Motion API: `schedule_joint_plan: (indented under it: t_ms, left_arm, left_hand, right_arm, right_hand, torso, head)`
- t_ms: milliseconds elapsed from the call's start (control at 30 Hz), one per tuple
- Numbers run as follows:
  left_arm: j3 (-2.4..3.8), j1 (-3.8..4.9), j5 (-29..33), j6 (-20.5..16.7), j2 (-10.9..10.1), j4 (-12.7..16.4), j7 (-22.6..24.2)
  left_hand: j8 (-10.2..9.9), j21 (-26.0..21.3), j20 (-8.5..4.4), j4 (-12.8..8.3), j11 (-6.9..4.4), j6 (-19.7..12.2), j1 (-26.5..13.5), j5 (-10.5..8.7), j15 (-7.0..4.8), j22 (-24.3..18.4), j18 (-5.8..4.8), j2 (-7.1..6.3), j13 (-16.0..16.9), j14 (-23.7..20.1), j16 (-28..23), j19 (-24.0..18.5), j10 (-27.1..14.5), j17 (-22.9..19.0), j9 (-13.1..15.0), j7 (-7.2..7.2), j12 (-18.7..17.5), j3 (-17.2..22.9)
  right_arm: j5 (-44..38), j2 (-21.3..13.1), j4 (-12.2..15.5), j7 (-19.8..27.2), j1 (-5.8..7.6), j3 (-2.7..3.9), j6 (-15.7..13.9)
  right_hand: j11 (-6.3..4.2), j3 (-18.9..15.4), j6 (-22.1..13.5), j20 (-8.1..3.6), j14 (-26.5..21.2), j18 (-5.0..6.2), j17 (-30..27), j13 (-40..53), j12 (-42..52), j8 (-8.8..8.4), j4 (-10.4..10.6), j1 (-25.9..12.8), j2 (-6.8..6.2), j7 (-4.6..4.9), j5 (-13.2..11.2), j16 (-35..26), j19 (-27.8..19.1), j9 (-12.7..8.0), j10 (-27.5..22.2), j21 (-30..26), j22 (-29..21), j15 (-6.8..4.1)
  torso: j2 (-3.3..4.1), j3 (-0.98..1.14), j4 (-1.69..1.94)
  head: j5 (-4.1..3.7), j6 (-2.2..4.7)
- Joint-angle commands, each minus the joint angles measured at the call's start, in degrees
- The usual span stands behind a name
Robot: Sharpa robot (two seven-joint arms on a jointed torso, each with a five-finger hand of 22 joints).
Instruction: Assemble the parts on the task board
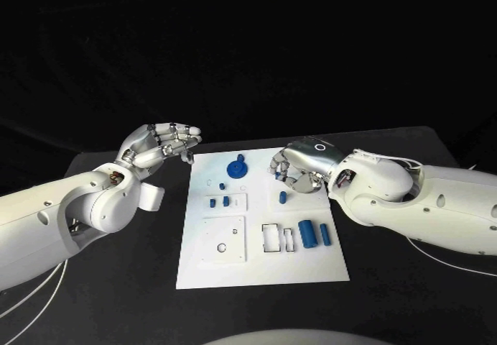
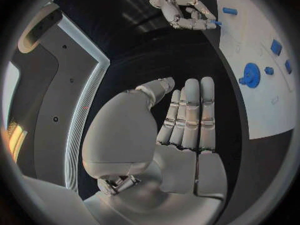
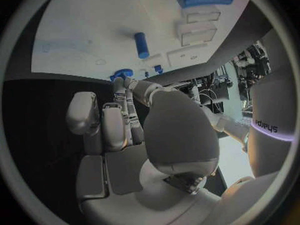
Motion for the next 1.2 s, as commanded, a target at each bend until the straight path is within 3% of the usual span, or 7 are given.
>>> schedule_joint_plan:
  t_ms: [33, 267, 433, 533, 667, 767, 1200]
  left_arm:
    - [0.04, -0.07, 0.2, 0.55, 0.25, -0.05, 0.34]
    - [0.04, -0.21, 0.2, 0.55, 0.81, -0.44, 0.37]
    - [0.04, -0.25, 0.2, 0.54, 1.47, -0.99, 0.23]
    - [0.04, -0.25, 0.2, 0.62, 2.22, -1.65, 0.13]
    - [0.04, -0.25, 0.2, 0.69, 2.92, -2.0, 0.15]
    - [0.04, -0.24, 0.2, 0.75, 3.33, -2.16, 0.11]
    - [0.04, -0.23, 0.2, 0.84, 3.75, -2.28, -0.02]
  left_hand:
    - [0.35, -0.39, 0.05, -0.36, -0.12, -0.34, 0.21, 0.21, -0.01, -0.05, 0.29, 0.41, 0.0, -0.52, -0.37, -0.28, -0.39, -0.07, 0.06, 0.25, 0.21, 0.0]
    - [0.36, -0.4, 0.07, -0.35, -0.1, -0.37, 0.18, 0.21, 0.01, -0.05, 0.29, 0.43, 0.0, -0.54, -0.38, -0.31, -0.44, -0.08, 0.06, 0.26, 0.23, 0.0]
    - [0.37, -0.41, 0.09, -0.32, -0.09, -0.38, 0.14, 0.2, 0.04, -0.05, 0.28, 0.46, 0.01, -0.57, -0.38, -0.34, -0.48, -0.09, 0.06, 0.28, 0.25, 0.0]
    - [0.36, -0.43, 0.13, -0.27, -0.04, -0.48, 0.02, 0.18, 0.08, -0.06, 0.28, 0.46, 0.02, -0.6, -0.39, -0.4, -0.57, -0.1, 0.05, 0.34, 0.29, -0.04]
    - [0.36, -0.43, 0.13, -0.27, -0.04, -0.48, 0.02, 0.18, 0.08, -0.06, 0.28, 0.46, 0.02, -0.6, -0.39, -0.4, -0.57, -0.1, 0.05, 0.34, 0.29, -0.04]
    - [0.36, -0.43, 0.13, -0.27, -0.04, -0.48, 0.02, 0.18, 0.08, -0.06, 0.28, 0.46, 0.02, -0.6, -0.39, -0.4, -0.57, -0.1, 0.05, 0.34, 0.29, -0.04]
    - [0.37, -0.45, 0.15, -0.25, -0.03, -0.51, -0.01, 0.18, 0.1, -0.07, 0.28, 0.48, 0.03, -0.63, -0.38, -0.43, -0.6, -0.11, 0.04, 0.36, 0.33, -0.04]
  right_arm:
    - [1.45, 0.87, 1.57, 1.83, -0.35, 0.03, -2.81]
    - [2.68, 3.68, 3.29, 2.72, -1.53, 0.02, -3.3]
    - [3.82, 6.28, 3.06, 3.38, -3.45, -0.06, -3.01]
    - [4.37, 7.72, 2.41, 3.76, -4.76, -0.13, -2.82]
    - [4.78, 9.56, 1.17, 4.24, -6.32, -0.21, -2.58]
    - [4.92, 10.6, 0.15, 4.37, -7.22, -0.3, -2.42]
    - [5.04, 12.17, -2.52, 3.96, -8.8, -0.72, -1.37]
  right_hand:
    - [0.01, 0.36, 0.13, 0.14, 2.17, -0.97, -0.01, 0.05, -0.23, 0.31, -0.1, -0.47, 0.03, -0.03, 0.32, 0.3, 0.48, 0.07, 0.36, 0.5, 0.14, -0.3]
    - [0.01, 0.48, 0.04, 0.13, 2.17, -1.0, -0.03, 0.1, -0.31, 0.29, -0.18, -0.5, 0.04, -0.02, 0.48, 0.34, 0.57, 0.14, 0.37, 0.68, 0.27, -0.31]
    - [0.06, 0.5, -0.08, 0.13, 2.15, -0.95, -0.2, 0.14, -0.41, 0.24, -0.17, -0.67, -0.01, 0.04, 0.58, 0.26, 0.47, 0.2, 0.35, 0.47, 0.17, -0.3]
    - [0.1, 0.48, -0.18, 0.14, 2.13, -0.94, -0.27, 0.18, -0.5, 0.2, -0.13, -0.88, -0.07, 0.07, 0.61, 0.24, 0.46, 0.26, 0.32, 0.45, 0.19, -0.27]
    - [0.1, 0.48, -0.2, 0.14, 2.13, -0.93, -0.26, 0.18, -0.51, 0.2, -0.13, -0.91, -0.07, 0.07, 0.62, 0.25, 0.43, 0.27, 0.32, 0.39, 0.15, -0.27]
    - [0.09, 0.48, -0.2, 0.14, 2.13, -0.93, -0.26, 0.18, -0.51, 0.2, -0.13, -0.91, -0.07, 0.07, 0.62, 0.25, 0.43, 0.27, 0.32, 0.38, 0.15, -0.27]
    - [0.09, 0.55, -0.36, 0.15, 2.13, -0.94, -0.29, 0.27, -0.65, 0.15, -0.21, -1.05, -0.03, 0.08, 0.68, 0.31, 0.48, 0.38, 0.31, 0.47, 0.25, -0.25]
  torso:
    - [-0.12, 0.03, -0.11]
    - [-0.28, -0.06, -0.24]
    - [-0.19, -0.14, -0.15]
    - [-0.19, -0.15, -0.03]
    - [-0.12, 0.02, -0.35]
    - [-0.11, 0.02, -0.31]
    - [-0.12, 0.01, -0.26]
  head:
    - [1.36, -0.25]
    - [4.24, -0.95]
    - [6.09, -1.76]
    - [6.6, -2.01]
    - [7.59, -2.37]
    - [8.06, -2.59]
    - [9.59, -3.58]
